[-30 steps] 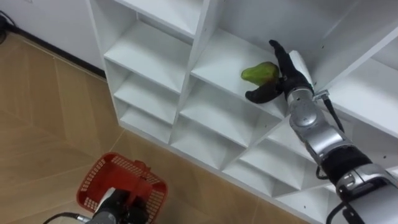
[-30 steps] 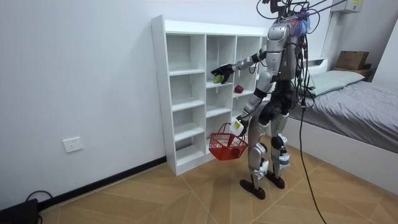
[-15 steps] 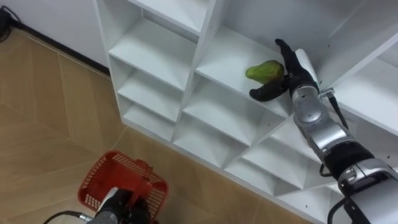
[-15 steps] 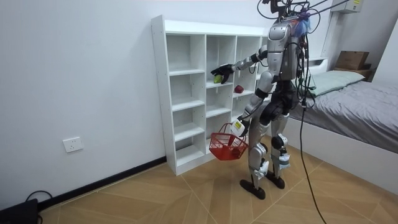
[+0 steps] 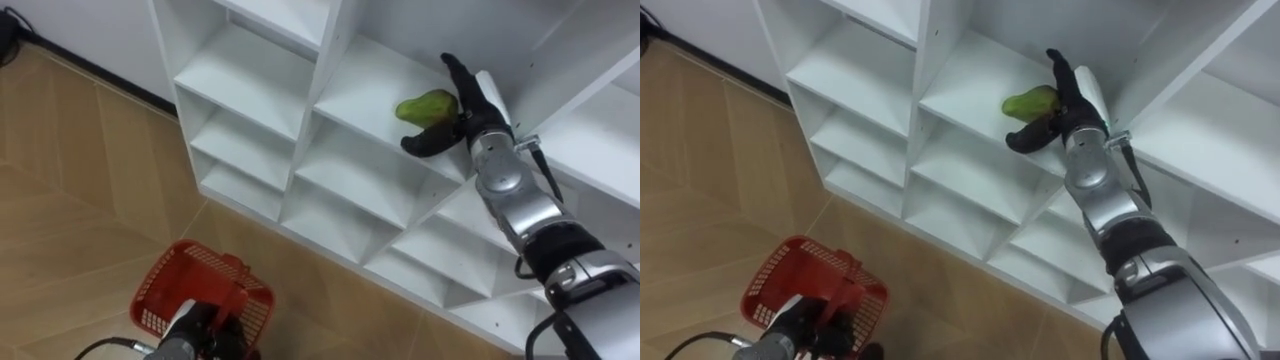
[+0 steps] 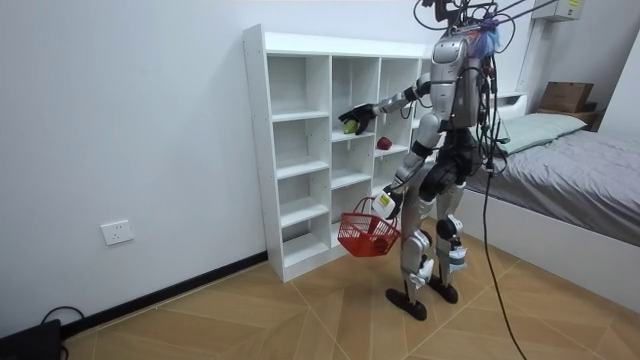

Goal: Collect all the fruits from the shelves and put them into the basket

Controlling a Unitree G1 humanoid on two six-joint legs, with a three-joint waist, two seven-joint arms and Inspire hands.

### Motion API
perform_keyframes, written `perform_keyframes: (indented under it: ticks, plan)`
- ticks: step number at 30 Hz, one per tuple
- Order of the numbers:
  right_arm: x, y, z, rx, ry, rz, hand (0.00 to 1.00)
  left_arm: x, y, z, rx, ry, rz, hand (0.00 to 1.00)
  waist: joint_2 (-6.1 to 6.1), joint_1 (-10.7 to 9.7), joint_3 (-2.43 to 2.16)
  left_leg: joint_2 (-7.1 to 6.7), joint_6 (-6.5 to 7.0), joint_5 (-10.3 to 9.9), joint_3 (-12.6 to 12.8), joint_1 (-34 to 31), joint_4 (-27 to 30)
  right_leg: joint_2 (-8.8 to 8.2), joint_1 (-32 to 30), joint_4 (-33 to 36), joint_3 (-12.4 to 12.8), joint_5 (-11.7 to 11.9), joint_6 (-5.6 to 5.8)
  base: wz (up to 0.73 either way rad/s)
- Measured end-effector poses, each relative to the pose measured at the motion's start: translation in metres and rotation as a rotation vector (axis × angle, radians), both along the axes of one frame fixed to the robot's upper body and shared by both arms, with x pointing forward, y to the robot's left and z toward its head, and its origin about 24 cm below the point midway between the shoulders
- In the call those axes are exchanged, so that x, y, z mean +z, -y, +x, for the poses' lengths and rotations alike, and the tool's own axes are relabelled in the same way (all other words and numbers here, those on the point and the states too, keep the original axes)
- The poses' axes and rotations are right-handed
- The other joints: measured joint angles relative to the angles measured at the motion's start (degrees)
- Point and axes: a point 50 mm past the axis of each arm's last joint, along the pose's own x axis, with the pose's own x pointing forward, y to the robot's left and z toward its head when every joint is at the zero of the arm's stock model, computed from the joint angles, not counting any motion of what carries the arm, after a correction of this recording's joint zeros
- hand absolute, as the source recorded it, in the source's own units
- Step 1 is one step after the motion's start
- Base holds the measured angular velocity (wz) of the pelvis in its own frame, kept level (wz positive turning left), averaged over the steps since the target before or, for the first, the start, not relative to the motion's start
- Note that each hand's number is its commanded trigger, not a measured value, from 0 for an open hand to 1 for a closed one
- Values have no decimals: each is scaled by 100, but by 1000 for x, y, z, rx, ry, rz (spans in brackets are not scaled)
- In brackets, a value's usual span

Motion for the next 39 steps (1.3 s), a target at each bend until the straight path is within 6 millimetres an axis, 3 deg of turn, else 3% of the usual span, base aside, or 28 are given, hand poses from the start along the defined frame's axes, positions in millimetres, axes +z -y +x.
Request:
perform_keyframes:
  ticks: [6, 7, 8, 9, 10, 18, 24, 39]
  plan:
    - [-5, 3, -1, 26, -53, -28, 0, -1, 1, -1, -8, -7, -7, 100, 4, -17, 3, -11, -7, 68, -27, 40, -61, -12, 16, 16, -10, 0, -3, 2]
    - [-5, 3, 0, 29, -58, -39, 9, -1, 1, -1, -10, -8, -9, 100, 4, -18, 3, -20, -4, 76, -28, 37, -61, -15, 13, 16, -9, 2, -6, 0]
    - [-5, 3, 0, 29, -62, -45, 56, -1, 1, -1, -11, -8, -10, 100, 3, -19, 2, -44, -2, 83, -34, 36, -61, -19, 13, 16, -9, 3, -7, 0]
    - [-6, 4, 0, 28, -65, -47, 82, -1, 1, -1, -12, -9, -11, 100, 3, -17, 2, -49, 0, 86, -39, 36, -62, -21, 10, 16, -8, 2, -8, 0]
    - [-5, 4, 0, 28, -69, -50, 100, -1, 1, -1, -14, -11, -14, 100, 3, -16, 3, -57, 3, 93, -43, 35, -66, -27, 0, 16, -6, 2, -8, 3]
    - [0, 9, 5, 36, -80, -89, 100, 0, 0, 0, -17, -6, -15, 100, -22, -30, 7, -93, 34, 140, -48, 47, -145, -67, -37, 12, -1, -7, 5, 0]
    - [2, 15, 5, 18, -68, -129, 100, 1, 1, 1, -18, -3, -18, 100, -67, -22, 48, -89, 33, 158, -50, 77, -161, -76, 12, 14, -14, -11, 12, 1]
    - [-3, 16, 3, 24, -101, -111, 100, 4, 4, 10, -26, 18, -25, 100, -95, -29, 59, -89, 37, 158, -42, 101, -241, -94, 5, 4, -18, -18, 24, 0]
